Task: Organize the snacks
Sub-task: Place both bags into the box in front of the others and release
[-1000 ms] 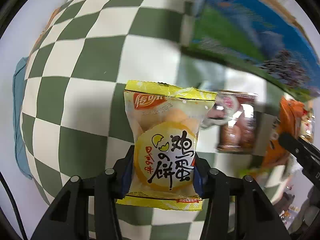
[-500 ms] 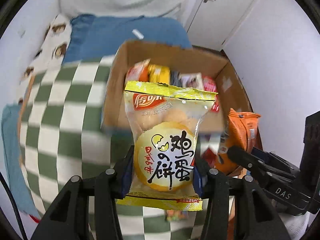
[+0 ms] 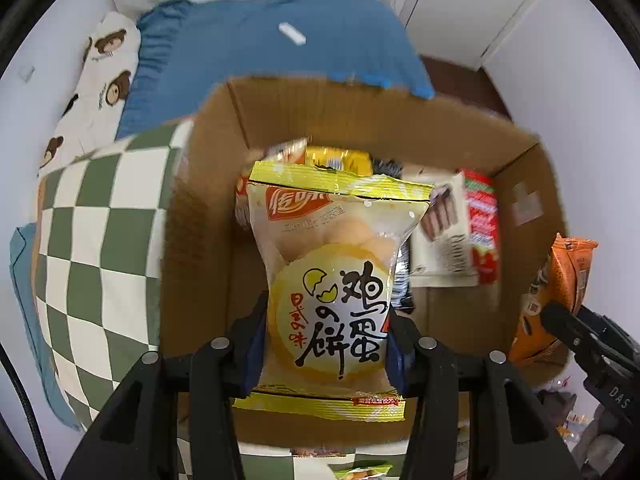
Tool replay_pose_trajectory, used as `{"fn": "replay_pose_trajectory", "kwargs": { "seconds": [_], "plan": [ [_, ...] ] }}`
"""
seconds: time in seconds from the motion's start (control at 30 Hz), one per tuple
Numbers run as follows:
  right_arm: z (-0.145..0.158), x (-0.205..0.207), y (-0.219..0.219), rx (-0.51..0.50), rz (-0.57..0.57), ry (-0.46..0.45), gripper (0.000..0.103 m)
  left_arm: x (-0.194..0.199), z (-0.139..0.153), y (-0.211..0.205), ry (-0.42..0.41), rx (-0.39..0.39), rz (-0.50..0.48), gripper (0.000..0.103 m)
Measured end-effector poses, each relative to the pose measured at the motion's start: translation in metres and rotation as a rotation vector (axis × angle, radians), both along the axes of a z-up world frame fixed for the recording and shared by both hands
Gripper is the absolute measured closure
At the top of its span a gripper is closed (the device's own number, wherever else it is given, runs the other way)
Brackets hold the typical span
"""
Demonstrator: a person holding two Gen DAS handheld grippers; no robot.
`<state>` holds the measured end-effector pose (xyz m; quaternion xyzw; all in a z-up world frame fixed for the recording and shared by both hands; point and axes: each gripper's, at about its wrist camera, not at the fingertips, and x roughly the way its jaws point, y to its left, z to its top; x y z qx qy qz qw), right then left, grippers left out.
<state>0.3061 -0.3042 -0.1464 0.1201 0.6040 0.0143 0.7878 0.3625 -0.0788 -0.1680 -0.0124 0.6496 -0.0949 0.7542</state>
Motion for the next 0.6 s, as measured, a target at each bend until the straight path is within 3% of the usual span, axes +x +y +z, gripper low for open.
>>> {"fn": "replay_pose_trajectory", "kwargs": {
  "seconds": [0.2, 0.37, 0.43, 0.47, 0.53, 0.6],
  "plan": [
    [-0.042, 0.016, -0.003, 0.001, 0.008, 0.109, 0.047, 0.003, -0.035, 0.000, 0.097, 0.023, 0.018, 0.057],
    [-0.051, 0.019, 0.001, -0.028, 0.017, 0.143, 0.045, 0.001, -0.045, 0.001, 0.120, 0.039, 0.027, 0.055],
    [-0.053, 0.022, 0.003, -0.016, 0.021, 0.161, 0.041, 0.000, -0.044, 0.001, 0.118, 0.034, 0.035, 0.047],
    [-0.055, 0.024, 0.006, -0.012, 0.024, 0.169, 0.036, 0.000, -0.043, 0.001, 0.115, 0.035, 0.035, 0.034],
    [-0.058, 0.026, 0.007, -0.013, 0.025, 0.183, 0.023, 0.000, -0.040, 0.001, 0.102, 0.042, 0.033, 0.018],
    [-0.059, 0.026, 0.009, -0.014, 0.027, 0.184, 0.018, -0.001, -0.038, 0.001, 0.091, 0.053, 0.032, 0.018]
  ]
}}
